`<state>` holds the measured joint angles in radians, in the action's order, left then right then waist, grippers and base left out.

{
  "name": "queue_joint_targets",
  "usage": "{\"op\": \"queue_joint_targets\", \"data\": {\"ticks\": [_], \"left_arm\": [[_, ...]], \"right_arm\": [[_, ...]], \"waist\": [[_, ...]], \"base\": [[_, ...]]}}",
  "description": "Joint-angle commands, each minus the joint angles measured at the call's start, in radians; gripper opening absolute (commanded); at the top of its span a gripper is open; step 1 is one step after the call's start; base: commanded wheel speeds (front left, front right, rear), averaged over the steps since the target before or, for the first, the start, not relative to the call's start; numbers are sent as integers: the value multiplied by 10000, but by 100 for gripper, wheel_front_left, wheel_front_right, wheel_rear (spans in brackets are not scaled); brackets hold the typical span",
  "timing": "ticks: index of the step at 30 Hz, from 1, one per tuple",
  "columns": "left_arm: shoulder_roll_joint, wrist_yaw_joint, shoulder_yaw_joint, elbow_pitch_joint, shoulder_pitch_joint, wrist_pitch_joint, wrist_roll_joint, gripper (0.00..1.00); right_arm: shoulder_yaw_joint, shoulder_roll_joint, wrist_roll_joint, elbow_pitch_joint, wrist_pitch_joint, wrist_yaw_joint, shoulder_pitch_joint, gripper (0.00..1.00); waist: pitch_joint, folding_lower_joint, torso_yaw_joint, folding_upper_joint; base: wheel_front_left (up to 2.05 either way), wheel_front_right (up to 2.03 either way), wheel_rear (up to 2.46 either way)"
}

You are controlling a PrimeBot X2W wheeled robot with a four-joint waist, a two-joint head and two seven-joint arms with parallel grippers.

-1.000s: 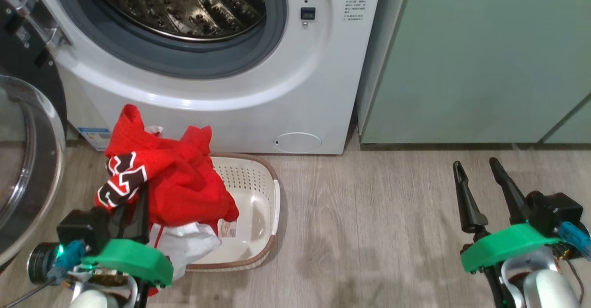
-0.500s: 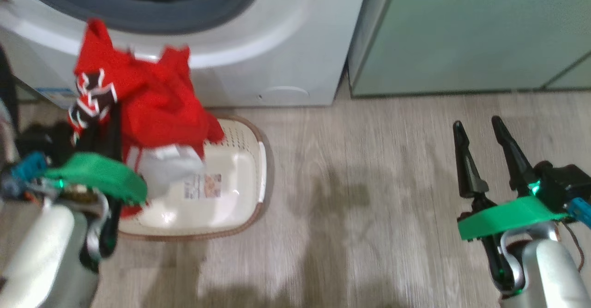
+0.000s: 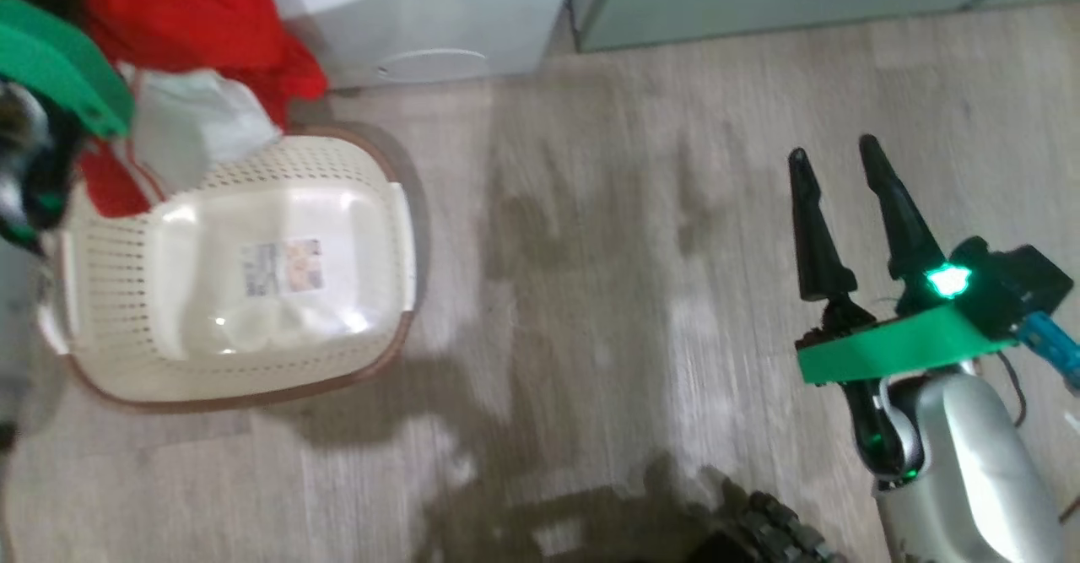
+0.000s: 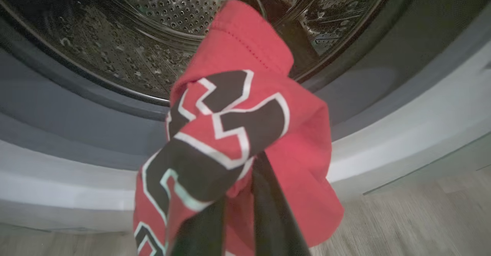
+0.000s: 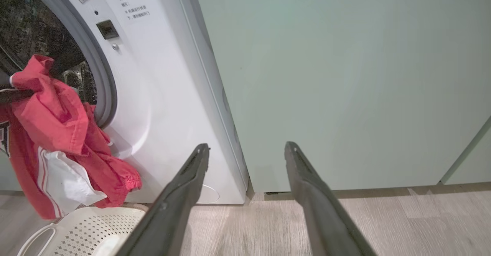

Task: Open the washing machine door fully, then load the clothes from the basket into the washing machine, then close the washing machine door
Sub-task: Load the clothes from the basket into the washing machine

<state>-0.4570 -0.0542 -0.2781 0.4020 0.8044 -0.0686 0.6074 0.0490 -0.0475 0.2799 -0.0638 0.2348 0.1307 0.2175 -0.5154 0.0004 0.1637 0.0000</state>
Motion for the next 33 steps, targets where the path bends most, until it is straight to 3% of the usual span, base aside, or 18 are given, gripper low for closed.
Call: {"op": "queue_joint_targets", "data": {"ticks": [1,13,18,26,33], "left_arm": [[-691,141,471,97,937,-233,31,0],[-1527,831,298,2112,4412,-2458,160,0],[-2055,731,367,2512,5483,-2912,4,0],[-2477,358,560,2648,6615,-2557,-280,0],[-2590,45,878,2706,7222,-948,-515,0]], "right_arm": [[363,-27,150,162,165,0,152,100],[1071,-27,1010,176,267,0,724,100],[1299,-27,1090,335,268,0,830,100],[1488,-27,1350,645,269,0,839,100],[1673,-27,1482,939,269,0,894,100]], "waist": [[-608,-4,593,0],[-1811,-4,1485,0],[-2154,-4,1860,0],[-2693,-4,2217,0],[-2945,-4,2459,0]], "base": [[0,0,0],[0,0,0],[0,0,0],[0,0,0],[0,0,0]]}}
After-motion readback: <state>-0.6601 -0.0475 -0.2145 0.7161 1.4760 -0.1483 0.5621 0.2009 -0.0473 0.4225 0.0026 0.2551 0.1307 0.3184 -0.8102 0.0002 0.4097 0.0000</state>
